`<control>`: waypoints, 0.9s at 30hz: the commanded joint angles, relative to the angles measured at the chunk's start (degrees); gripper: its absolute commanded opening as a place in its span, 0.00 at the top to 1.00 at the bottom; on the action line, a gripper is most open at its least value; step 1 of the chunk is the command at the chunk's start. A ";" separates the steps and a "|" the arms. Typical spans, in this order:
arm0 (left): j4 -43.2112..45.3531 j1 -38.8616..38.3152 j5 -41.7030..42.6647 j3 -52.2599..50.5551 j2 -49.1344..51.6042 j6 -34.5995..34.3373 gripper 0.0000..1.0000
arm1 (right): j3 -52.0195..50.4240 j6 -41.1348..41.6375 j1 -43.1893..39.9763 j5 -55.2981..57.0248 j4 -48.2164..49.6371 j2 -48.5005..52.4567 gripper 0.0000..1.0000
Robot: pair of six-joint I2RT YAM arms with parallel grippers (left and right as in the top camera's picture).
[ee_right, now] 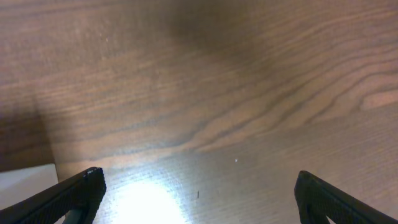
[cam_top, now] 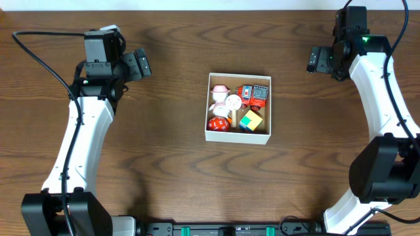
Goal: Pack container
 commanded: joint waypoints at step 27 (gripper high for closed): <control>-0.17 0.09 -0.66 0.63 0.09 0.52 0.02 | -56.02 6.08 4.24 -0.96 40.48 -71.08 0.01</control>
